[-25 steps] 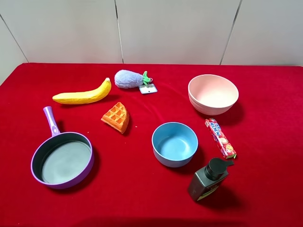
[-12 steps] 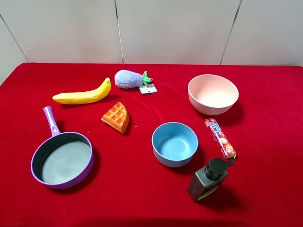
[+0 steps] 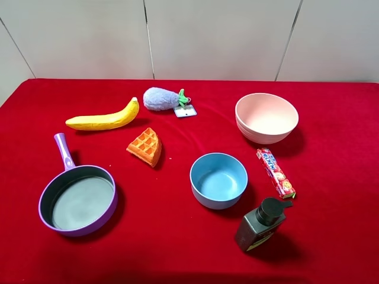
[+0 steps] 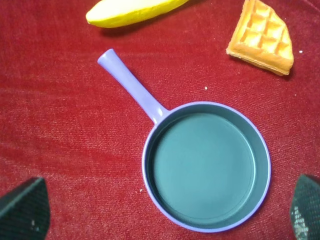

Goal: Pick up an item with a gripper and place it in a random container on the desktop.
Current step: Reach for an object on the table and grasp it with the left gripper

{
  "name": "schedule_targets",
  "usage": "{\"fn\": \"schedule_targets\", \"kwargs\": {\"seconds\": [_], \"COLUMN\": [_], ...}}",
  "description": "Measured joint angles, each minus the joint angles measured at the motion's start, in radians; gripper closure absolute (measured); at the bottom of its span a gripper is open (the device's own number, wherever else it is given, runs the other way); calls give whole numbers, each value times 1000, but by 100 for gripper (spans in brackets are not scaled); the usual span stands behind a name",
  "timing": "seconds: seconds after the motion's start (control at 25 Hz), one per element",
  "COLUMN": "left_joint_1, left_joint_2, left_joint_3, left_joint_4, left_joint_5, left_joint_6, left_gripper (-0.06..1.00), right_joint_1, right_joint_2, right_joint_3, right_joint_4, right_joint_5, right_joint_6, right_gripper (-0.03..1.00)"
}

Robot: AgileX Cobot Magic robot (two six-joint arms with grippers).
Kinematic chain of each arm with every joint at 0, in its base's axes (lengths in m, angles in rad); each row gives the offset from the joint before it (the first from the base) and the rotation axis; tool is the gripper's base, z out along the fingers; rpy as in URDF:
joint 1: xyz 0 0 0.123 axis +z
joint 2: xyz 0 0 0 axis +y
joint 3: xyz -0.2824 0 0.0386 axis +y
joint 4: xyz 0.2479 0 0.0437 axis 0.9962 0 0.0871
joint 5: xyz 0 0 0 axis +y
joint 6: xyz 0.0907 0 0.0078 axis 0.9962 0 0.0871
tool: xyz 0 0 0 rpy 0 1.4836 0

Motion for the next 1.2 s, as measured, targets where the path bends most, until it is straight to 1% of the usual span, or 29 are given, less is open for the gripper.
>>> {"fn": "schedule_targets", "kwargs": {"seconds": [0.36, 0.48, 0.64, 0.8, 1.08, 1.2], "left_joint_1": [0, -11, -63, -125, -226, -265], "left_joint_2": [231, 287, 375, 465, 631, 694], "left_joint_3": [-65, -82, -110, -142, -230, -260], "left_joint_4": [0, 0, 0, 0, 0, 1], "left_joint_5": [-82, -103, -158, -203, -231, -236], "left_joint_6": [0, 0, -4, -34, -95, -141], "left_gripper": [0, 0, 0, 0, 0, 0], "right_joint_1": [0, 0, 0, 0, 0, 0], "right_joint_2": [0, 0, 0, 0, 0, 0], "right_joint_3": [0, 0, 0, 0, 0, 0], "right_joint_4": [0, 0, 0, 0, 0, 0], "right_joint_5": [0, 0, 0, 0, 0, 0], "right_joint_6": [0, 0, 0, 0, 0, 0], "right_gripper": [28, 28, 28, 28, 28, 28]}}
